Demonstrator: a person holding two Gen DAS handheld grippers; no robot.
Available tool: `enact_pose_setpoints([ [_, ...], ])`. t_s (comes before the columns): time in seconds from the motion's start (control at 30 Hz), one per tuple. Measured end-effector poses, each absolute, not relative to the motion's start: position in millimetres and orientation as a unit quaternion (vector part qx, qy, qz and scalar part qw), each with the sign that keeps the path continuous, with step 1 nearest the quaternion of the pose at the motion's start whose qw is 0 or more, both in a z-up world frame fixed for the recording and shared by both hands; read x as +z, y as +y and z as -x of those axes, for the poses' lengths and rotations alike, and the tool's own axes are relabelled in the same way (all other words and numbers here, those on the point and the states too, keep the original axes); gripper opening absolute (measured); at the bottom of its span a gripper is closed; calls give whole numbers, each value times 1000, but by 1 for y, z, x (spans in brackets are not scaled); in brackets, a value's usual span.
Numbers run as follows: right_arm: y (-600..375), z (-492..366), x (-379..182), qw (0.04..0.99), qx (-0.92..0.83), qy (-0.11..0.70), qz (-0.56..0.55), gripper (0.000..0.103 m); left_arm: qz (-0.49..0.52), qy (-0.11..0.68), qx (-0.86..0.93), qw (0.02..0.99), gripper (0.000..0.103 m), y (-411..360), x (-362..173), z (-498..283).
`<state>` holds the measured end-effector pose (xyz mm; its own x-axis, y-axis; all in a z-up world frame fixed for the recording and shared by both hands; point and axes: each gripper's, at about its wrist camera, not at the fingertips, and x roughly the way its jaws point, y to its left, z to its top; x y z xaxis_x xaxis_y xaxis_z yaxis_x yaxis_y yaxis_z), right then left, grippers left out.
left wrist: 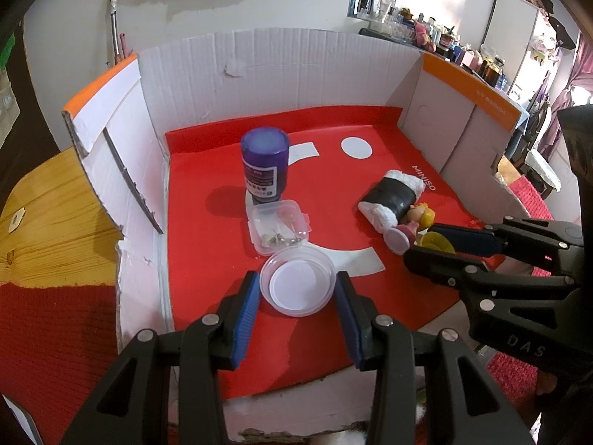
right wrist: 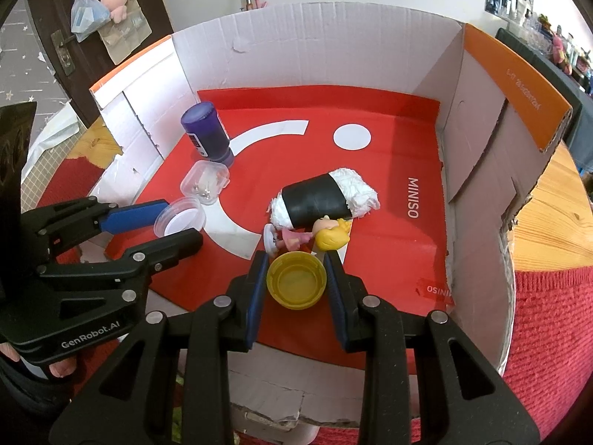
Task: Organize objects
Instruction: 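Lower the lid by the container with the left tool while the right tool lowers the cap, then open both tools and withdraw them from the box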
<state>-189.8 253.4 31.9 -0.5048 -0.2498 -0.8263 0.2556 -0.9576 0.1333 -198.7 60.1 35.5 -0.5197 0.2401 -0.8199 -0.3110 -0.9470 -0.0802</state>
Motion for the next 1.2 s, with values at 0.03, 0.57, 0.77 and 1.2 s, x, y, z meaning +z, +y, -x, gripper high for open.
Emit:
enact_pose_setpoints([
  [0.03,253,189,32,146,-868,3,-476,29,464,38,871,158,43,60,36,199],
  [0.57,250,180,40,143,-874,12,-465,57,452,31,877,158,50,61,42,192],
  [0.77,253,174,44,143,-876,11,-460,57,449,31,879,157,52,62,44,188],
  [1.2,253,158,56,143,-883,14,-448,63,431,32,889,149,62,61,53,176],
])
